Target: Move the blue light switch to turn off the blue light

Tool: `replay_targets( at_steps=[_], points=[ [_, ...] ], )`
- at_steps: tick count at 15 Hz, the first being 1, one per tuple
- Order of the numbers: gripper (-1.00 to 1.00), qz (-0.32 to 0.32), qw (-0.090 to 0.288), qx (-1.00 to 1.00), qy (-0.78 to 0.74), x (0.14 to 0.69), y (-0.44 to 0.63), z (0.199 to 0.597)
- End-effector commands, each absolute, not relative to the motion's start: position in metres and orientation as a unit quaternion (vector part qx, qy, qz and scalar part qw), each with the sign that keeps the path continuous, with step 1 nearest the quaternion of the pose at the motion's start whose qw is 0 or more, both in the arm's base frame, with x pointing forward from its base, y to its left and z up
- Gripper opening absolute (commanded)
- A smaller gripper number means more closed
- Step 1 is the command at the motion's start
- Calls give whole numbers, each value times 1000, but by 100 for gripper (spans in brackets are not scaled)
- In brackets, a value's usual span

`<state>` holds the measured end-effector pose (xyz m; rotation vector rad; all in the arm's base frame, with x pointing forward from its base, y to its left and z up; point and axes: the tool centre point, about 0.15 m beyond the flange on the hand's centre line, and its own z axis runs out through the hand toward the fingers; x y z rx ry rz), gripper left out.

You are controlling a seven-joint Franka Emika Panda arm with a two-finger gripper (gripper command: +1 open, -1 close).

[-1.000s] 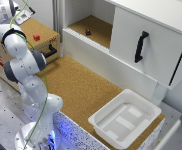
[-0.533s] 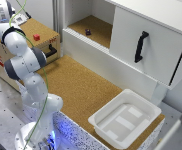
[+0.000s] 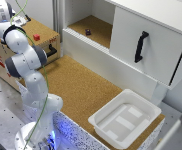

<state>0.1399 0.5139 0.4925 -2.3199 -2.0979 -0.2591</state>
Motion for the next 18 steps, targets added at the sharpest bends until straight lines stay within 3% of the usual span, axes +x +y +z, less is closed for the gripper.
replay_targets(
  at_steps=[1,6,8,10,11,14,18],
  points=[
    [-100,-51,-49,-763,-642,164,551,460],
    [-100,-42,-72,-768,-635,169,541,441],
    [-100,-77,-60,-778,-621,164,542,479],
    [-100,-133,-44,-788,-600,166,533,549],
    [100,-145,-48,-787,-597,167,526,570],
    [100,-154,-67,-800,-576,180,501,589],
    [100,-133,-72,-842,-517,204,462,569]
  ],
)
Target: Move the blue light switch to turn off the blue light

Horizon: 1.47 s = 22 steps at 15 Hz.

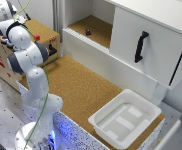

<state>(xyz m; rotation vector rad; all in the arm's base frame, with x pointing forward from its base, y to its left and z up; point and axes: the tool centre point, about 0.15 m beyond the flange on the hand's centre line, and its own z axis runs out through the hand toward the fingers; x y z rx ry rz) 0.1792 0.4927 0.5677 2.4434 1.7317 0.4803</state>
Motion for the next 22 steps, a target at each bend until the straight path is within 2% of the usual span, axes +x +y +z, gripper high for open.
replay_targets(
  at_steps=[1,9,18,22],
  points=[
    [100,130,77,853,500,210,450,563],
    [100,91,77,926,359,240,340,517],
    [100,105,-13,990,93,238,252,478],
    [100,103,-6,994,43,248,261,469]
  ],
)
